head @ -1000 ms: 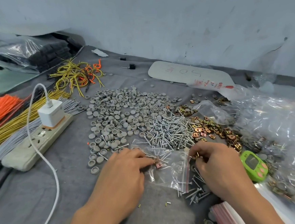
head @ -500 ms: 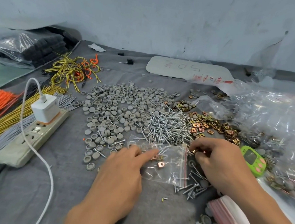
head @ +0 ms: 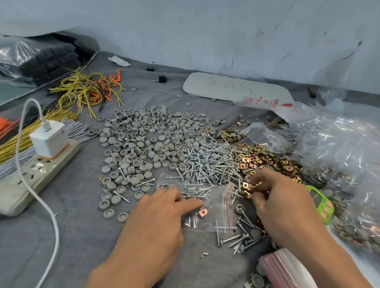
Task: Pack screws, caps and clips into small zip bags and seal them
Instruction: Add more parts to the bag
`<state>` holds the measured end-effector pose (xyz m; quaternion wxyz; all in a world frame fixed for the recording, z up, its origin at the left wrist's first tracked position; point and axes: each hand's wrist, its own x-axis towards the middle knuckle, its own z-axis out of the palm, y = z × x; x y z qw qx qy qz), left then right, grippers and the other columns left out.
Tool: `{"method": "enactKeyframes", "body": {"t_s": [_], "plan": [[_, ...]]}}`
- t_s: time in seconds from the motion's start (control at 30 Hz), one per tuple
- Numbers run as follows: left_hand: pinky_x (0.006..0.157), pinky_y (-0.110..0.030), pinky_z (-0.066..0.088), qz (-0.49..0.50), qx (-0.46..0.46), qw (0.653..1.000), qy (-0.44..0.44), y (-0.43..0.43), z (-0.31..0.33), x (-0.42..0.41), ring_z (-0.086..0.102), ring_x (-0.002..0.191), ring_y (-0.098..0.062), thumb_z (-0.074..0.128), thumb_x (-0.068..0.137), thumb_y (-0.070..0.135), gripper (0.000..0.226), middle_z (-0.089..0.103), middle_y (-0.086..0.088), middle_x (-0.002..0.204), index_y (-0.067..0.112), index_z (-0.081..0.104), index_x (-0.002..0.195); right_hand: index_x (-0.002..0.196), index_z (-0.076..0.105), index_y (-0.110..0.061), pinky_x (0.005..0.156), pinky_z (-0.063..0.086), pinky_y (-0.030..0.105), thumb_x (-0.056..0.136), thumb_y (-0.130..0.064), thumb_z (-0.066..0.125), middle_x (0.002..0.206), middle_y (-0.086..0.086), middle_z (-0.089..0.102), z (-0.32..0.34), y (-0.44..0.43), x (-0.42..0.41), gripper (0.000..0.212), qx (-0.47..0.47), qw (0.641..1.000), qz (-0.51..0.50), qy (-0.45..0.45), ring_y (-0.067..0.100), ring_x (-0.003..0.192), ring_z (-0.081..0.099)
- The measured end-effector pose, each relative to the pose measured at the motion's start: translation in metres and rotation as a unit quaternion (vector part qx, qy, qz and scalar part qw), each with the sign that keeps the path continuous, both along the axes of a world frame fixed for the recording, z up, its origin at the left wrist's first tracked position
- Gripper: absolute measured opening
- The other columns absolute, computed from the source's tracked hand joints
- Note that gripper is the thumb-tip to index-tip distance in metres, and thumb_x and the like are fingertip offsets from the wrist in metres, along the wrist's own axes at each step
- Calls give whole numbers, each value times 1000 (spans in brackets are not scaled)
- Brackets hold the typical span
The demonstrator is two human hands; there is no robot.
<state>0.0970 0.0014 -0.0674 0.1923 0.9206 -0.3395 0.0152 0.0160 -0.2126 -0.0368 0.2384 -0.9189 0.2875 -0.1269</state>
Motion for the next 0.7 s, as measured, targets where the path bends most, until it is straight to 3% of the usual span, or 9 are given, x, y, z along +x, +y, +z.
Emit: {"method": "enactKeyframes", "body": {"t_s": [0.1,0.17,0.27,0.37,0.43,0.5,0.57,0.63,0.7], "plan": [[85,-28,33,2,13,1000,-6,-2,2,0,35,93,-4,41,93,10,67,37,22,95,53,43,145,88,64,-38,91,36,37,84,-17,69,86,-9,61,7,0,-2,22,-103,991,-25,83,17,90,45],[82,-28,31,2,16,1000,-6,-4,4,0,35,93,-4,40,94,8,68,38,23,94,53,41,146,89,72,-38,94,30,37,77,-14,70,90,-9,61,9,2,-3,27,-129,982,-31,132,17,96,42],[81,-28,31,-1,19,1000,-7,-7,5,-1,38,93,-4,41,97,7,69,40,22,93,53,39,148,101,75,-41,96,27,38,83,-17,69,107,-9,67,9,7,-2,30,-129,985,-16,111,18,105,45],[81,-28,33,-4,17,1000,-1,-7,6,1,40,92,-4,42,96,6,70,42,21,93,53,41,148,100,74,-38,98,28,40,94,-37,66,108,-9,64,6,10,3,10,-157,983,22,93,20,113,48],[84,-27,34,-13,14,1000,14,-6,6,3,41,95,-5,42,94,5,72,43,21,95,54,42,147,97,73,-36,98,28,40,96,-40,65,104,-9,59,4,10,7,8,-161,981,35,107,21,116,49],[90,-28,39,-18,-6,999,26,-4,6,3,42,96,-3,43,90,3,75,44,23,95,53,43,146,94,73,-35,96,28,39,97,-35,65,100,-10,60,2,10,8,9,-158,983,29,91,20,110,52],[97,-29,43,1,-57,997,43,-4,8,4,45,96,1,49,87,5,73,46,27,95,51,46,144,89,73,-31,95,37,40,99,-27,63,95,-10,68,2,8,4,14,-114,993,4,37,21,97,58],[104,-27,41,4,-103,993,50,-8,12,2,44,104,4,57,88,17,62,46,32,104,50,50,140,83,69,-28,81,51,40,102,-23,58,83,-9,71,2,8,-1,23,-45,999,-17,-25,20,78,62],[104,-22,34,-16,-120,992,47,-13,16,0,41,114,8,61,87,31,55,44,36,120,50,52,138,77,65,-26,68,54,40,104,-24,52,72,-9,69,3,11,-5,30,-10,998,-28,-54,16,67,63]]}}
